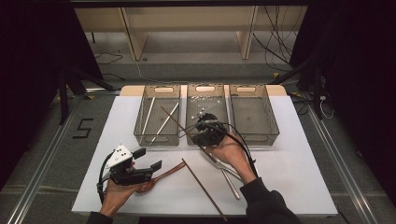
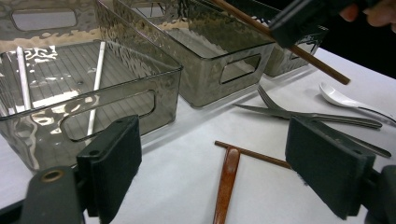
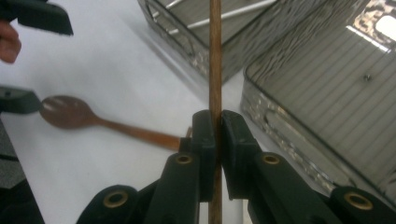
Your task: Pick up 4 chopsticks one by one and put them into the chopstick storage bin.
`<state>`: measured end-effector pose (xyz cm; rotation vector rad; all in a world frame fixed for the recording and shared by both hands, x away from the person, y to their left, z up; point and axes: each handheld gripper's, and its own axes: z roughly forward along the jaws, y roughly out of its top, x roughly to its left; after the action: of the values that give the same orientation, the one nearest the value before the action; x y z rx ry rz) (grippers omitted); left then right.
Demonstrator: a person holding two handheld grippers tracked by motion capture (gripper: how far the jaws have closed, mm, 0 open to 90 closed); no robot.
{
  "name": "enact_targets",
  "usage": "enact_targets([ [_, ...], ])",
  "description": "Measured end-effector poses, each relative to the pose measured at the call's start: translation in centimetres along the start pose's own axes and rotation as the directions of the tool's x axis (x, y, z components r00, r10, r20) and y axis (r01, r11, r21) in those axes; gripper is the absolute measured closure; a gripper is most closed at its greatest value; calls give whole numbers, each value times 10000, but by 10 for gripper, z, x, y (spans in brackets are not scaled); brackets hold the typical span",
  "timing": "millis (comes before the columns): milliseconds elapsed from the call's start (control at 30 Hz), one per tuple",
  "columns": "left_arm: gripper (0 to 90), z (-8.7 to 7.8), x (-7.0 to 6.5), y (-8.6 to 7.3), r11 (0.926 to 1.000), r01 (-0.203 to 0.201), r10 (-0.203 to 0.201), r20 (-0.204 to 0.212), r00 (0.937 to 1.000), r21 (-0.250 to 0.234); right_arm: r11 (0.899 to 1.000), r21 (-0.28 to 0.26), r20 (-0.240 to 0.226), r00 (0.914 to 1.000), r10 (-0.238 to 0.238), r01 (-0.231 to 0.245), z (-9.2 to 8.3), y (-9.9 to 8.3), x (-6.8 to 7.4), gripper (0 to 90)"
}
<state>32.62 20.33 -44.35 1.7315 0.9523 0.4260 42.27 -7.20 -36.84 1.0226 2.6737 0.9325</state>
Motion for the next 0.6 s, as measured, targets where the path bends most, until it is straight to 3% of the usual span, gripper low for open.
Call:
enact_targets([
  [233,182,1,-1,0,10000,-87,87,19,10000,8,9993,-356,-20,10000,93,-94,7,20,-4,850],
  [600,182,0,0,0,10000,-55,55,35,10000,-30,9984,-416,-55,9993,368,-370,23,57,-4,849],
])
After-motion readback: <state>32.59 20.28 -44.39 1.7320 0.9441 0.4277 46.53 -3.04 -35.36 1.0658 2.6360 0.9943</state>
